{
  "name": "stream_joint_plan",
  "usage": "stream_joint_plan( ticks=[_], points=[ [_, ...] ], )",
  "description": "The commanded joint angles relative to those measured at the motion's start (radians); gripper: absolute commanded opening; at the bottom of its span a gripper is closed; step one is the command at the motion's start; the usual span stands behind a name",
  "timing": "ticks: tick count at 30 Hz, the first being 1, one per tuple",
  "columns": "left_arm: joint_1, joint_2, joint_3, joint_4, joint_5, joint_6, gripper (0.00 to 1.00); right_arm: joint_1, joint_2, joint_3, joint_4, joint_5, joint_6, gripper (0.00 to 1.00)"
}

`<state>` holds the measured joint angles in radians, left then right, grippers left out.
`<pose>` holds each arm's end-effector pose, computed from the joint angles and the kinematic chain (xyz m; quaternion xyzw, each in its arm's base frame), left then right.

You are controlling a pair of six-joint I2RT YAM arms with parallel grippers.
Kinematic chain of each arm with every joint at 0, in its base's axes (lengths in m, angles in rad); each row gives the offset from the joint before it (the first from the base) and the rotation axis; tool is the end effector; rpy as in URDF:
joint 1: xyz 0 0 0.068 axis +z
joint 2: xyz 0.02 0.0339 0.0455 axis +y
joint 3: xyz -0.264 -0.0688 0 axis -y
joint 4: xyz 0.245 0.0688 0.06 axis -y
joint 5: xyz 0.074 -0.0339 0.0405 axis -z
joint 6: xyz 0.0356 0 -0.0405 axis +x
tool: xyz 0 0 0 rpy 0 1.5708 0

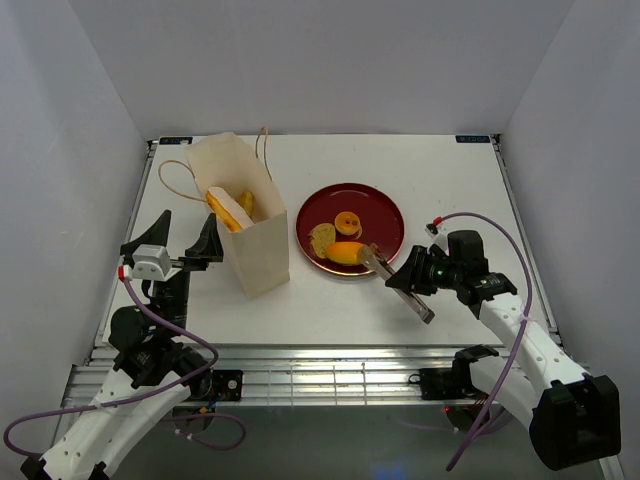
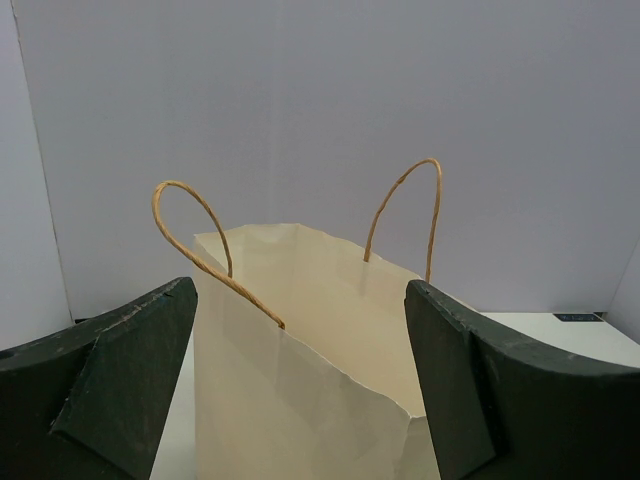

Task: Place the fake bread into the paper bag

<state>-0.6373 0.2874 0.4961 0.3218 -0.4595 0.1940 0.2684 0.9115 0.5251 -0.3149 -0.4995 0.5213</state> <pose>0.0781 -0.0381 0.3514 0.0146 0.5225 -0.0753 0.8492 0.1770 0.0664 0.2175 0.0076 0.8849 0.3639 0.2905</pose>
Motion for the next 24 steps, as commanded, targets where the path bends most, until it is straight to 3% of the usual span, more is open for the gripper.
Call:
stream_joint_plan(
  ticks=[1,15,24],
  points=[
    [-0.005,0.001,0.015,-0.009,0.013,-0.002,0.95,-0.001,-0.010,0.035,0.060,-0.056,0.016,0.29],
    [-0.004,-0.002,0.015,-0.009,0.007,-0.001,0.95,-0.001,-0.036,0.180,0.008,-0.057,0.011,0.09],
    [-0.004,-0.002,0.015,-0.009,0.008,-0.004,0.95,-0.003,-0.002,0.435,-0.093,-0.031,-0.040,0.08]
  ],
)
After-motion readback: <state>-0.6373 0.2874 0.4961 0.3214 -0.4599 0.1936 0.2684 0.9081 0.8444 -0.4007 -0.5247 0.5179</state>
